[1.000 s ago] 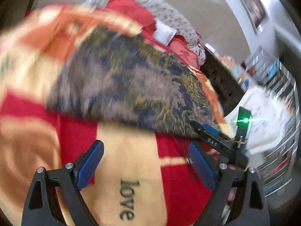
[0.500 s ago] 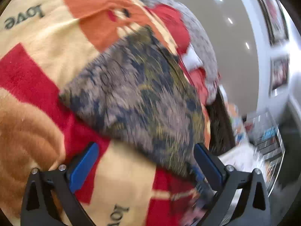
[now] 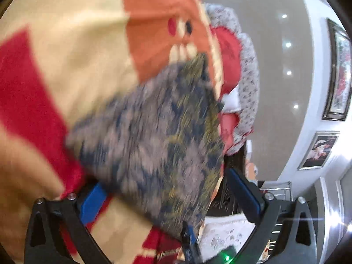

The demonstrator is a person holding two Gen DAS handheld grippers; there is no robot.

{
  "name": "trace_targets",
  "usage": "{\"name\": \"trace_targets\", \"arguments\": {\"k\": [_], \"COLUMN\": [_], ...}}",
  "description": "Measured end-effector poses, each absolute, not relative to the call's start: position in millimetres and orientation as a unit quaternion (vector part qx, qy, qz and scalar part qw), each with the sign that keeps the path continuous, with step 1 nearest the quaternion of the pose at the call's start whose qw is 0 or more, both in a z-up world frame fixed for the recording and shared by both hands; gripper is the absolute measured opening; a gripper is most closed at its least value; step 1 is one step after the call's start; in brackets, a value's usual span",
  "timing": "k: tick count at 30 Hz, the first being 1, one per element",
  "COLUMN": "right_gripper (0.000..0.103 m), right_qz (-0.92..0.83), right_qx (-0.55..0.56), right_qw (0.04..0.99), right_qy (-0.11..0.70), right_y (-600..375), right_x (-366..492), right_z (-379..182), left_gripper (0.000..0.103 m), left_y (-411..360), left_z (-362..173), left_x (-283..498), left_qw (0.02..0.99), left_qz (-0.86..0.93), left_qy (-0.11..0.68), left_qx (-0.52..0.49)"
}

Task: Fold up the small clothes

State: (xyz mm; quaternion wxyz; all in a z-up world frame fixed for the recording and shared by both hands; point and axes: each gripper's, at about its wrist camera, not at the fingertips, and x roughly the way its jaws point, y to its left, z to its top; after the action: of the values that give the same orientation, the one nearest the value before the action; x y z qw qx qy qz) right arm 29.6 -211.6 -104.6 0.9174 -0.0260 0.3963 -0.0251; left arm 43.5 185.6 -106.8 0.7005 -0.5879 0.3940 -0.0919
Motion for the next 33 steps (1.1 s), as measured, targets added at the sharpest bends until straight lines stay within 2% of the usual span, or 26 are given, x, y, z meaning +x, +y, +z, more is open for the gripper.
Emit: {"name": "trace_targets", "arguments": {"k": [4, 6, 10, 14, 17, 19, 21, 22, 26, 29, 30, 33], "right_gripper": [0.085, 0.085, 0.085, 0.085, 0.085, 0.085, 0.085, 0.085, 0.085, 0.085, 0.082, 0.081], "right_qz": [-0.025, -0.025, -0.025, -0.025, -0.025, -0.025, -0.025, -0.025, -0.024, -0.017, -0.012, 0.012], "right_qx": [-0.026, -0.026, -0.026, -0.026, -0.026, -0.026, -0.026, -0.026, -0.024, -0.023, -0.027, -0.025], "right_qw": [0.918, 0.918, 0.918, 0.918, 0.918, 0.918, 0.918, 0.918, 0.918, 0.91, 0.905, 0.922], "right_qy": [0.396, 0.396, 0.396, 0.395, 0.395, 0.395, 0.395, 0.394, 0.396, 0.413, 0.425, 0.386], "right_y": [-210.7, -210.6, -210.8, -210.8, -210.2, -210.3, -210.3, -210.5, -211.0, -210.9, -209.4, -200.6], "right_x": [30.4, 30.4, 30.2, 30.1, 30.4, 30.5, 30.4, 30.3, 30.2, 33.7, 36.7, 42.6], "right_z": [-104.2, -104.0, -103.8, -103.9, -103.6, -103.6, -103.8, -104.1, -105.0, -97.7, -87.3, -36.3], "left_gripper": [0.094, 0.086, 0.077, 0.076, 0.071, 0.064, 0.051, 0.049, 0.02, 0.015, 0.014, 0.013], "left_y": [192.4, 190.0, 182.9, 161.5, 174.2, 177.4, 179.9, 181.7, 175.8, 163.3, 153.9, 119.6], "left_z": [-99.9, -94.8, -97.6, -78.5, -82.4, -89.8, -90.9, -91.6, -84.6, -67.1, -56.7, -31.3], "left_x": [46.0, 41.5, 40.4, 41.6, 39.8, 37.7, 32.7, 28.9, 31.1, 30.7, 27.8, 18.7], "left_qw": [0.729, 0.751, 0.78, 0.829, 0.825, 0.816, 0.823, 0.824, 0.846, 0.878, 0.898, 0.943], "left_qz": [-0.117, -0.125, -0.102, -0.105, -0.07, -0.055, -0.03, -0.02, 0.004, 0.007, 0.004, -0.009], "left_qy": [0.376, 0.37, 0.385, 0.388, 0.383, 0.388, 0.383, 0.381, 0.38, 0.364, 0.347, 0.293], "left_qx": [-0.561, -0.532, -0.482, -0.39, -0.409, -0.424, -0.419, -0.42, -0.374, -0.31, -0.268, -0.159]}}
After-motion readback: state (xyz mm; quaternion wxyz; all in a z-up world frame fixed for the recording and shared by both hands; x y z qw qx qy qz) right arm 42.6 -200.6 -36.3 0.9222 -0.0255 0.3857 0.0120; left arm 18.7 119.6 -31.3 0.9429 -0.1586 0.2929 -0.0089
